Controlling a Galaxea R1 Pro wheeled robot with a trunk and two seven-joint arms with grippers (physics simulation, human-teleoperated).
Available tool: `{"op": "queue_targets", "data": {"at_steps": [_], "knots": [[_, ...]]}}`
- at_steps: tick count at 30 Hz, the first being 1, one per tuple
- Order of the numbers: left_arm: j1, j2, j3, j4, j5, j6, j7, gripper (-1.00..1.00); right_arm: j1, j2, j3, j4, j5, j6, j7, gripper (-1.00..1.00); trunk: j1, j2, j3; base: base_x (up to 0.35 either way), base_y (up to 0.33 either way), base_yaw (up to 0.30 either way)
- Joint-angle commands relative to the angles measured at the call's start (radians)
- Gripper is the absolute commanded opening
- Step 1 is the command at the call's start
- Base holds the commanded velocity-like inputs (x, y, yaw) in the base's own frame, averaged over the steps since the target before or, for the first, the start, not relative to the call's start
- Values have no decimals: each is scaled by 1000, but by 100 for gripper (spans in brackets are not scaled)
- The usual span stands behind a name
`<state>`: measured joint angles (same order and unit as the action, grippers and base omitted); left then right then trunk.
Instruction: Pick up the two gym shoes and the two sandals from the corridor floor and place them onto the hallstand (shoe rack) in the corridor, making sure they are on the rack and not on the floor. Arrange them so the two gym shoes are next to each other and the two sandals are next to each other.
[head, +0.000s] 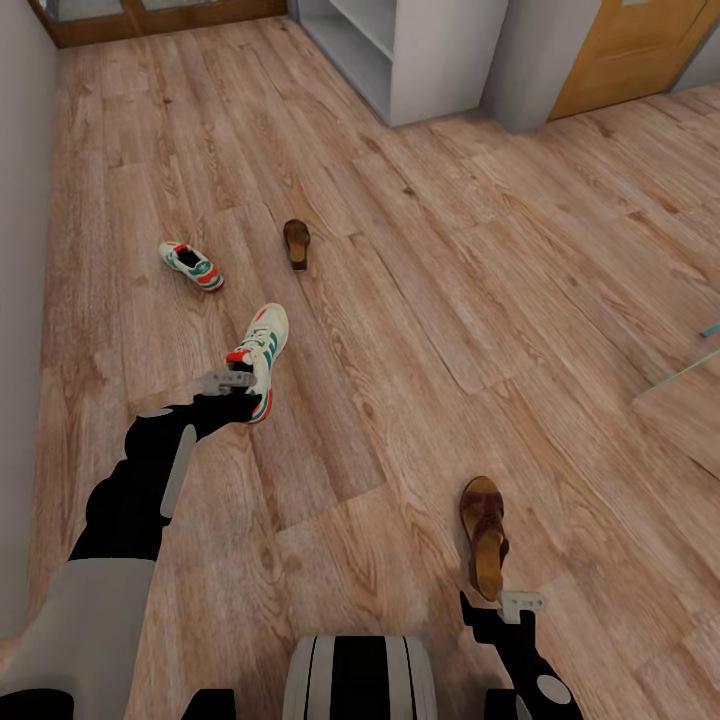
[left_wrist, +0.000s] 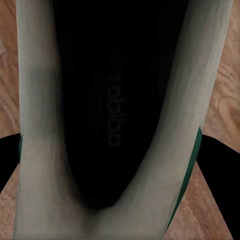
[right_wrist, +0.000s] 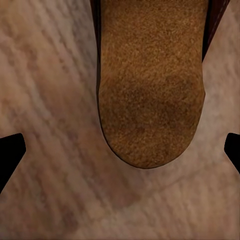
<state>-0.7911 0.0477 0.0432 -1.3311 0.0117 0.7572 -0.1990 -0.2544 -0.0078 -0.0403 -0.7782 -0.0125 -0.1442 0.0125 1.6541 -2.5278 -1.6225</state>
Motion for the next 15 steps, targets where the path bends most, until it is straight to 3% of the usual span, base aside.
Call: {"op": "queue_targets", "data": {"at_steps": [1, 6, 12, 15], "knots": [[0, 0, 1, -1, 1, 5, -3, -100, 0, 0, -1, 0, -1, -3, 1, 100, 0, 0, -1, 1, -1, 0], [0, -1, 1, 0, 1, 5, -3, -100, 0, 0, -1, 0, -2, -3, 1, 100, 0, 0, -4, 0, 0, 0], [0, -1, 1, 0, 1, 5, -4, -100, 0, 0, -1, 0, -1, -3, 1, 100, 3, -2, -37, 0, 0, 0], [0, 0, 1, -1, 1, 5, -5, -100, 0, 0, -1, 0, -1, -3, 1, 100, 3, -2, -40, 0, 0, 0]]}}
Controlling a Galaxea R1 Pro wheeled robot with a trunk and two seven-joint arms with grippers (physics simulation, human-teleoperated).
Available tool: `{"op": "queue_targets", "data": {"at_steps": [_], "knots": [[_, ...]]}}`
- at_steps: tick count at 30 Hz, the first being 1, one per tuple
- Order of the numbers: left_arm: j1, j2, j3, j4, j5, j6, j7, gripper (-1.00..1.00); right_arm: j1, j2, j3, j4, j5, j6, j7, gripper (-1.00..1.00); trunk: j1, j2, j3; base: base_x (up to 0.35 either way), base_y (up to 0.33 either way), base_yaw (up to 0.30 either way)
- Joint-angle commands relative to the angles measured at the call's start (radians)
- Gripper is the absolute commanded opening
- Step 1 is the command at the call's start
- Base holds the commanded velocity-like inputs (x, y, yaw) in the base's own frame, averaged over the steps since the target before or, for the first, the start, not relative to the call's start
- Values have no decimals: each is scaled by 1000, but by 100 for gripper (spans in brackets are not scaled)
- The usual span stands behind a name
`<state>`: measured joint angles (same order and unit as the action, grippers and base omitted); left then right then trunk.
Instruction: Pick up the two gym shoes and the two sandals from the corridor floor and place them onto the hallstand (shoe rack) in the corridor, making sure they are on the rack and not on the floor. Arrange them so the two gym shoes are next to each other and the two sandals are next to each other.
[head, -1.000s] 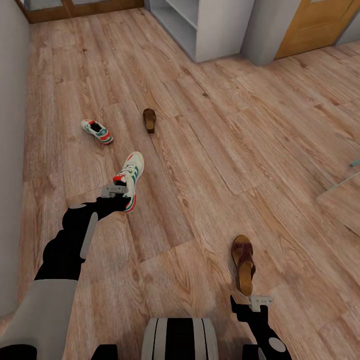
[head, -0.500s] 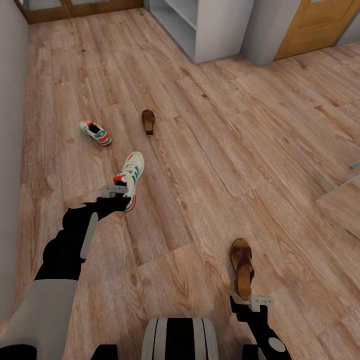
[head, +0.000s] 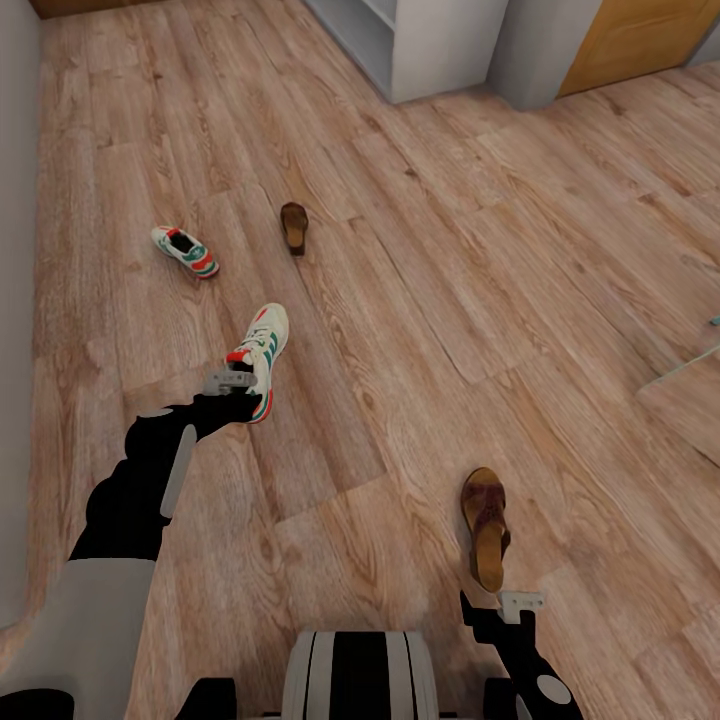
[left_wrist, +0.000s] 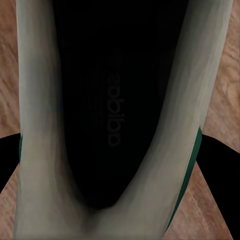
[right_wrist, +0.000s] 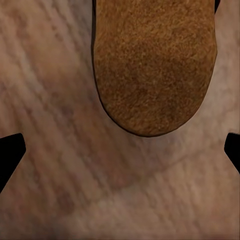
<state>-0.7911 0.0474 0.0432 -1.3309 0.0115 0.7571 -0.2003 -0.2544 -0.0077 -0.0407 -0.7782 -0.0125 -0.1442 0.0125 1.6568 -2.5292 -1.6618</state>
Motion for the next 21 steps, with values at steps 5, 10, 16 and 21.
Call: {"op": "queue_targets", "data": {"at_steps": [5, 10, 16, 21], "knots": [[0, 0, 1, -1, 1, 5, -3, -100, 0, 0, -1, 0, -1, -3, 1, 100, 0, 0, -2, 0, 0, 0], [0, 0, 1, -1, 1, 5, -2, -100, 0, 0, 0, 0, -1, -3, 1, 100, 0, 0, -2, 0, 0, 0], [0, 0, 1, -1, 0, 5, -2, -100, 0, 0, -1, 0, -1, -3, 1, 100, 0, 0, -2, 189, -97, 0], [0, -1, 1, -1, 1, 5, -2, -100, 0, 0, 0, 0, -1, -3, 1, 100, 0, 0, -2, 76, -41, 0]]}}
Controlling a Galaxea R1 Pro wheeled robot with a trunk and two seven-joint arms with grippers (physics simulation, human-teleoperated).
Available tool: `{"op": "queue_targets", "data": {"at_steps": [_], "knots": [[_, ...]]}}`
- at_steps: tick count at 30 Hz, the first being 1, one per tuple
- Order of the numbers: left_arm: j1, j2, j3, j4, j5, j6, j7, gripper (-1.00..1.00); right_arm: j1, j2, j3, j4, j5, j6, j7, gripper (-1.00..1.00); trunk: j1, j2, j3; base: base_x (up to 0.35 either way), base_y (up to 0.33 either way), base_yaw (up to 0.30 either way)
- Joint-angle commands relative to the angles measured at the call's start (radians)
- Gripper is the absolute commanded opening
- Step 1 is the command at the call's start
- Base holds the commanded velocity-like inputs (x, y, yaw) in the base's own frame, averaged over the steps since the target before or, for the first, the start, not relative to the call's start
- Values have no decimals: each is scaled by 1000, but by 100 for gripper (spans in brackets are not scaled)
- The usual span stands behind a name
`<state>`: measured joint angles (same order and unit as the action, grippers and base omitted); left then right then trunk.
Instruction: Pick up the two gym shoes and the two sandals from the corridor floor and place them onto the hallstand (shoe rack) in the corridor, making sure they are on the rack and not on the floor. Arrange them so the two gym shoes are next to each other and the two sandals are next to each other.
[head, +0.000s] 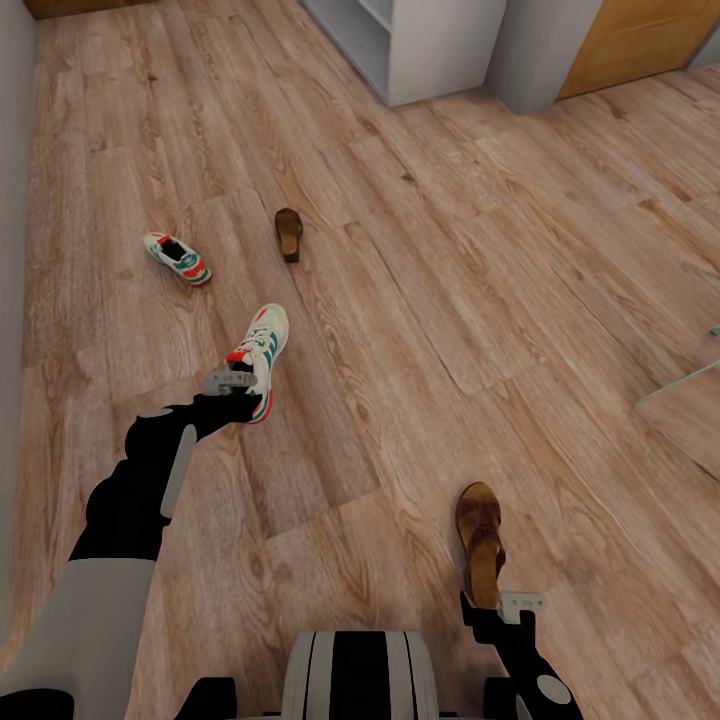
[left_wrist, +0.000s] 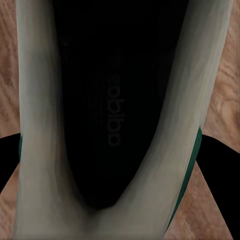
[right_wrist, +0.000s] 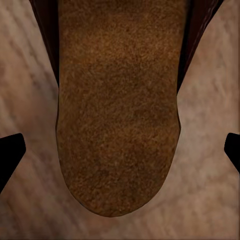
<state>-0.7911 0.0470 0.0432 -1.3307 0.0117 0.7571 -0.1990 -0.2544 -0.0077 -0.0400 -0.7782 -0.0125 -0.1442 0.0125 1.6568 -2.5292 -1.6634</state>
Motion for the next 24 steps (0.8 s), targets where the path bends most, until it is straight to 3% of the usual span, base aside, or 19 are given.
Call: {"op": "queue_targets", "data": {"at_steps": [1, 19, 24], "knots": [[0, 0, 1, -1, 1, 5, -3, -100, 0, 0, -1, 0, -1, -3, 1, 100, 0, 0, 0, 19, -10, 0], [0, 1, 2, -1, 1, 5, -4, -100, 0, 0, 0, 0, -1, -3, 1, 100, 0, 0, -3, 10, -1, 0], [0, 1, 1, -1, 1, 5, -4, -100, 0, 0, 0, 0, -1, -3, 1, 100, 2, -1, -29, 0, 0, 0]]}}
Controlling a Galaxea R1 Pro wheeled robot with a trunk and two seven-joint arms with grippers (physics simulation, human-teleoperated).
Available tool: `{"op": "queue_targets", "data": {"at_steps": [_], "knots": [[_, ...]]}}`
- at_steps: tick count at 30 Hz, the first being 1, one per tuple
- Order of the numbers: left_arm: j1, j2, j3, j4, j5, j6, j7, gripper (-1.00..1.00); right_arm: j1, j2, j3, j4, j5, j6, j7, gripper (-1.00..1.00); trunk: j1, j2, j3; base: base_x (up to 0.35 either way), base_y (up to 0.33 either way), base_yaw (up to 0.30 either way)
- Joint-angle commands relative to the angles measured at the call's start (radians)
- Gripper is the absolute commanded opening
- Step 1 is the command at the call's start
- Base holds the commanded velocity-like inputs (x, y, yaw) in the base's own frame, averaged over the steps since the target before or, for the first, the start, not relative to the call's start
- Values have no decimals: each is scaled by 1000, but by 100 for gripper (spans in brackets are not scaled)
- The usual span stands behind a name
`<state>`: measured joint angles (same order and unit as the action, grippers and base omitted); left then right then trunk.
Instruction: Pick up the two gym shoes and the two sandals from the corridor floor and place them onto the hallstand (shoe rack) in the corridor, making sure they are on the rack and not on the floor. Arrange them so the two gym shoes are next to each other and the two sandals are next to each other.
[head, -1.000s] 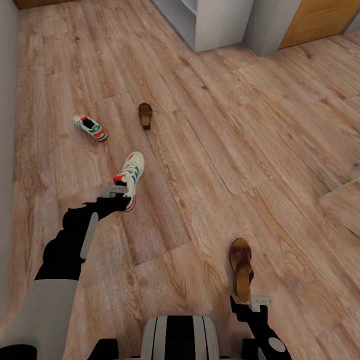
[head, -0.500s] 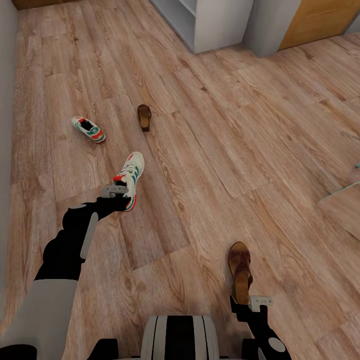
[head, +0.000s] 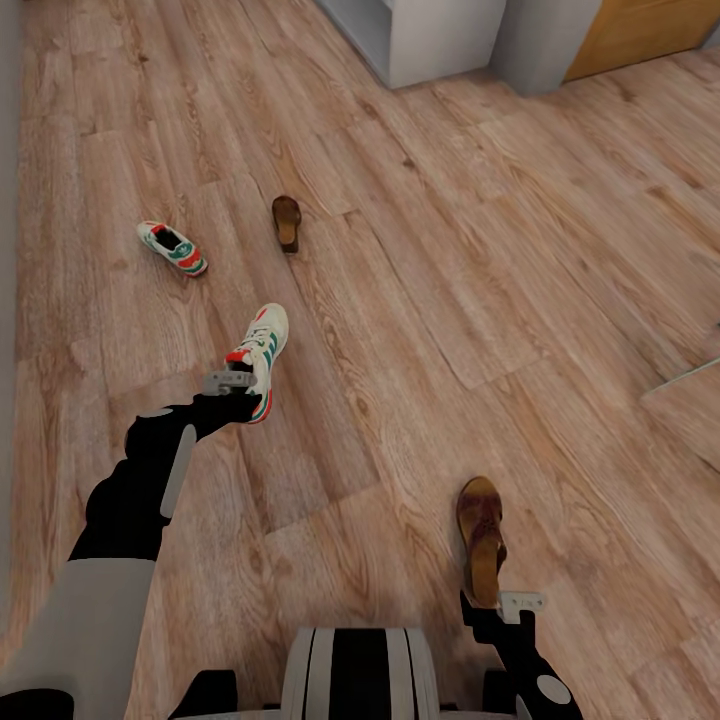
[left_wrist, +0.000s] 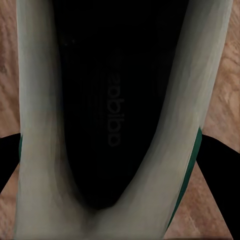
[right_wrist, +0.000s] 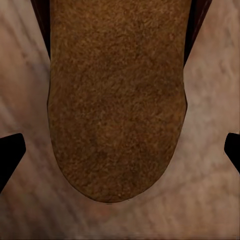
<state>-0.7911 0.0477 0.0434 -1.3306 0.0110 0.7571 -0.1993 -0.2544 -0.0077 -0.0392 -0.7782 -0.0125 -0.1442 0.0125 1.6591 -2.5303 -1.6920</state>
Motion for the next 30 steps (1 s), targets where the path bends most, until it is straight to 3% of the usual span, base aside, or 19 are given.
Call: {"op": "queue_targets", "data": {"at_steps": [1, 30], "knots": [[0, 0, 1, -1, 1, 5, -3, -100, 0, 0, -1, 0, -1, -3, 1, 100, 0, 0, -5, 0, 0, 0], [0, 0, 1, 0, 0, 5, -3, -100, 0, 0, -1, 0, -1, -3, 1, 100, 2, -1, -27, 15, 0, 0]]}}
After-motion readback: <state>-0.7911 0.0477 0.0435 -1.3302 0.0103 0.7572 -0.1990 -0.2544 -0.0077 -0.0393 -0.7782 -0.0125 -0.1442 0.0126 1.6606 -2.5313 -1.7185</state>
